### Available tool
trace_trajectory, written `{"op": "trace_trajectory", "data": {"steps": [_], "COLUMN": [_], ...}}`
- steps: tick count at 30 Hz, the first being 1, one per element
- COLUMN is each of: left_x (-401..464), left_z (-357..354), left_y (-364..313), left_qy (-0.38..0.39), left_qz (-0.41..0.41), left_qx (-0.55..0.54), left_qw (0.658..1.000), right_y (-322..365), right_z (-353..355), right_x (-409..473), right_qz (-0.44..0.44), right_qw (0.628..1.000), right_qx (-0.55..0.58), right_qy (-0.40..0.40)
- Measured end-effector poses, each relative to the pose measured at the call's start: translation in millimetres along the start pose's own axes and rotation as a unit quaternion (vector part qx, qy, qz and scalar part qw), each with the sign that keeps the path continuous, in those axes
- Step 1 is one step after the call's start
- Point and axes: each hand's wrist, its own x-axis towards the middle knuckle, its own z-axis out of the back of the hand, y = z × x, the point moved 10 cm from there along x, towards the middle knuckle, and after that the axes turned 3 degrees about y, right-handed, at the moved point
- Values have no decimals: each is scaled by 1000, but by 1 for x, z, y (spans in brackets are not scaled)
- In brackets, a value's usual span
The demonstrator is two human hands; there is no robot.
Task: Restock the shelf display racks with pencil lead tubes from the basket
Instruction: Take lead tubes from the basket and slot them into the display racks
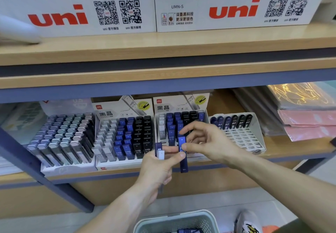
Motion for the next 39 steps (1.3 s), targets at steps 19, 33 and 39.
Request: {"op": "trace_trajectory", "data": {"steps": [19,33,39], "left_x": [-2,-7,-6], "left_z": [-10,-13,-15], "left_y": [7,-2,-5], "left_qy": [19,48,64], "left_qz": [80,56,50], "left_qx": [-147,-148,-151], "left_qw": [986,986,985], "right_y": [10,0,5], "right_z": [5,6,14], "right_x": [11,21,13], "right_qz": [116,94,60], "right_qw": [956,934,924], "right_qx": [-239,-313,-342], "right_qy": [-124,-143,-160]}}
